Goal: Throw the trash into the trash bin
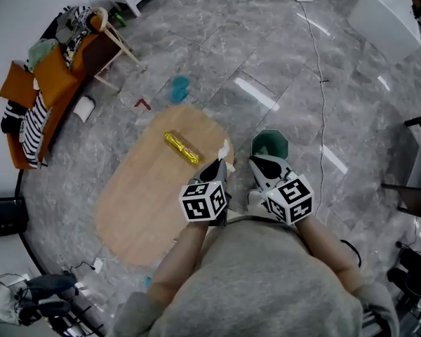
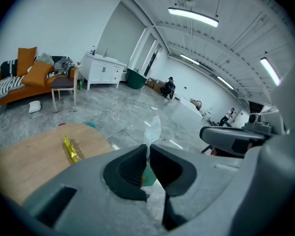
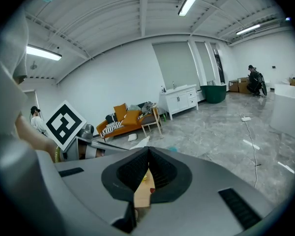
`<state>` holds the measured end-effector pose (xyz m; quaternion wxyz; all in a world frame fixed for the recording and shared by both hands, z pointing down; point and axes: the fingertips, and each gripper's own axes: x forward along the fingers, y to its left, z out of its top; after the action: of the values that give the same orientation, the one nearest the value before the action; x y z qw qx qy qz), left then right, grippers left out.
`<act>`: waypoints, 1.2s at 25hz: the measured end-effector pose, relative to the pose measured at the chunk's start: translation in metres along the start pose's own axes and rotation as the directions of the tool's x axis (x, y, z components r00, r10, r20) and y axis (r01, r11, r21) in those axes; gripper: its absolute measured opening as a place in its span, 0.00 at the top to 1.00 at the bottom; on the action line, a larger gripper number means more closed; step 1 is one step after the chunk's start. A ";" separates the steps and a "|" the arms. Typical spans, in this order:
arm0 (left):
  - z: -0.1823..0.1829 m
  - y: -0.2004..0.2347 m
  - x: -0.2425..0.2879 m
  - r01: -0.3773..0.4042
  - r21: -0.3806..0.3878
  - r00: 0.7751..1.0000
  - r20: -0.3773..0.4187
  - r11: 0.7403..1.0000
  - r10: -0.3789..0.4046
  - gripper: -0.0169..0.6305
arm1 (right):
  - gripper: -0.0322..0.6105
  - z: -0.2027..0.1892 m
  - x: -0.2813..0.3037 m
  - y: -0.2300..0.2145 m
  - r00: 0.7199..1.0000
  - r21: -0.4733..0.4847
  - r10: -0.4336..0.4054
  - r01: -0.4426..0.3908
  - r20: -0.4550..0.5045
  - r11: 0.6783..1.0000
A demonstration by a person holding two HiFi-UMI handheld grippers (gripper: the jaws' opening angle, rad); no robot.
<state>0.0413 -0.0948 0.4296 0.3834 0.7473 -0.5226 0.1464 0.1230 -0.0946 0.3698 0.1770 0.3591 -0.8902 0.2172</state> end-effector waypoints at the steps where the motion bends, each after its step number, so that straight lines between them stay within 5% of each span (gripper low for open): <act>1: 0.000 -0.005 0.004 0.004 0.004 1.000 -0.003 1.000 -0.004 0.93 | 0.94 -0.001 -0.003 -0.005 1.000 0.004 -0.005 0.005 0.000 1.000; 30: -0.017 -0.116 0.099 0.075 0.073 0.993 -0.100 0.995 -0.068 0.93 | 0.94 -0.031 -0.078 -0.128 0.994 0.103 -0.111 0.110 0.000 0.989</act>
<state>0.1891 -0.1300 0.4537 0.3846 0.7717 -0.4702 0.1887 0.2722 -0.1174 0.3926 0.1674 0.4172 -0.8571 0.2515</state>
